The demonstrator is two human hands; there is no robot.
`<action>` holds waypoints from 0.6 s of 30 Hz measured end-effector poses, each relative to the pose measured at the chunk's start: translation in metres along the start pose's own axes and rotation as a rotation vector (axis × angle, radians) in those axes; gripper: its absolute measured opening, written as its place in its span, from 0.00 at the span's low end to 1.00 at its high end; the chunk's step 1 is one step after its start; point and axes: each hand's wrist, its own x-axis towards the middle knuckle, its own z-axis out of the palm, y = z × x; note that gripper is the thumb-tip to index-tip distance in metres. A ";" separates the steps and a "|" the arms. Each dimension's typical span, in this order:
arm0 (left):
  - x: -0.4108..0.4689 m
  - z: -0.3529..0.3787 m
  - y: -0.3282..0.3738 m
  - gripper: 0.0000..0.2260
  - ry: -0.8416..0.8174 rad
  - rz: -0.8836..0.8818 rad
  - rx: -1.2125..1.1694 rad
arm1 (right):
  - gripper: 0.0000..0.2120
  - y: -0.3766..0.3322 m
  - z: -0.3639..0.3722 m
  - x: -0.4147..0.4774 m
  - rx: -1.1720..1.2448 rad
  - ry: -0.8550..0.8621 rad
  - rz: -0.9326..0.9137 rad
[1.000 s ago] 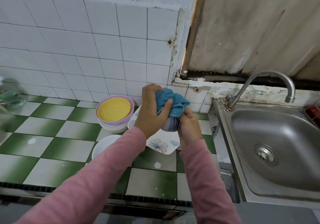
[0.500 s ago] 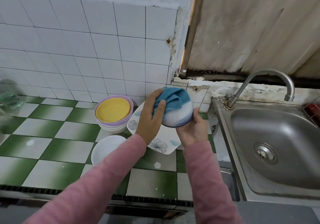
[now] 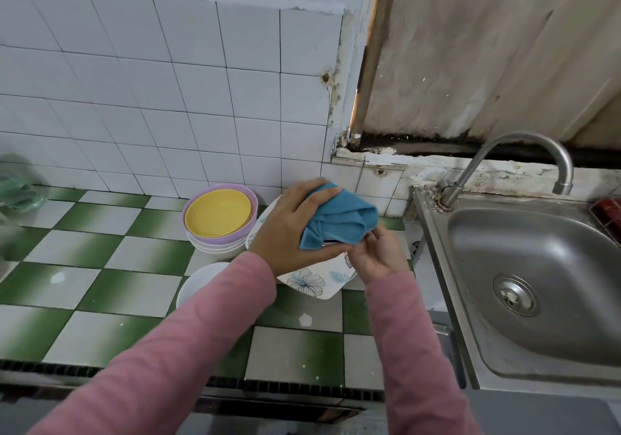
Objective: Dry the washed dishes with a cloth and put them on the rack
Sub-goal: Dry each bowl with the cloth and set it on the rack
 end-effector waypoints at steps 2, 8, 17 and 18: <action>0.003 -0.001 -0.002 0.33 0.014 -0.027 -0.005 | 0.22 0.001 0.000 -0.001 -0.025 0.073 0.023; 0.016 -0.010 0.008 0.25 -0.078 -0.563 -0.343 | 0.21 0.000 -0.016 0.005 -0.681 0.244 0.157; 0.006 0.007 0.010 0.11 -0.009 -1.096 -0.772 | 0.27 0.005 -0.033 -0.002 -0.375 0.011 0.294; 0.005 0.008 0.010 0.14 0.025 -1.162 -0.810 | 0.27 0.004 -0.035 -0.002 -0.363 0.014 0.299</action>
